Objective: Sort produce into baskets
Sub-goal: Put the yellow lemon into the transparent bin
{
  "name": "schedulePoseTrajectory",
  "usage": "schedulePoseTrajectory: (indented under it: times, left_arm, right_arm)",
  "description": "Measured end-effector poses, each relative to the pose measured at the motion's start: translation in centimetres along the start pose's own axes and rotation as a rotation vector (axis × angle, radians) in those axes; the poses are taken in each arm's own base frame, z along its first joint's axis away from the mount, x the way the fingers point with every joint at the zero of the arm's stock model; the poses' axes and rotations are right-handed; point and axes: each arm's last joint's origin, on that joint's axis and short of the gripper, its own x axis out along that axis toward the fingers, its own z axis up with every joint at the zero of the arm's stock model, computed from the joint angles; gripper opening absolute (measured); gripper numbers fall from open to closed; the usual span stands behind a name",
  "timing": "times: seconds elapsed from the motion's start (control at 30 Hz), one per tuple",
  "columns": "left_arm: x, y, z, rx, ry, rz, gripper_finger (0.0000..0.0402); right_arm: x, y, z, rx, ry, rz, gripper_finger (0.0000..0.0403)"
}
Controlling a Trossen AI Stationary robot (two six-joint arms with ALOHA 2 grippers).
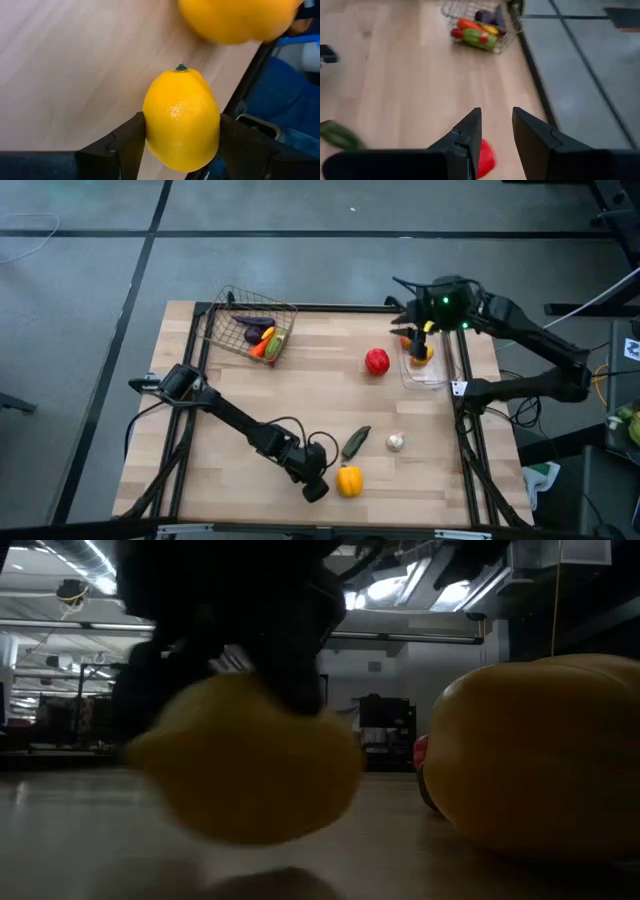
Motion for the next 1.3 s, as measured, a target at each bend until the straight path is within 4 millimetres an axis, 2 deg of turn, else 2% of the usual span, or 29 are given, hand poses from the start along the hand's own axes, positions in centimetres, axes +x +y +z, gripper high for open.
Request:
schedulePoseTrajectory:
  times: [0.3, 0.47, 0.73, 1.0, 1.3]
  left_arm:
    - [-0.8, 0.0, 3.5, 0.05, 0.061, -0.166, 0.0221]
    - [-1.4, 0.4, 5.5, 0.102, 0.06, -0.232, 0.0221]
    - [-2.8, 1.6, 9.9, 0.191, -0.08, -0.299, 0.0221]
    - [-4.4, 3.8, 13.8, 0.252, -0.195, -0.29, 0.0221]
    - [-6.9, 5.6, 18.3, 0.328, -0.405, -0.341, 0.0221]
  right_arm:
    - [2.6, 1.6, -5.3, 0.108, -0.01, 0.091, 0.0111]
    - [4.3, 2.0, -6.8, 0.163, -0.034, 0.154, 0.0111]
    - [6.3, 2.5, -8.2, 0.242, -0.091, 0.271, 0.0111]
    - [6.9, 2.6, -9.0, 0.324, -0.085, 0.281, 0.0111]
    - [7.1, 2.7, -9.3, 0.364, -0.072, 0.305, 0.0111]
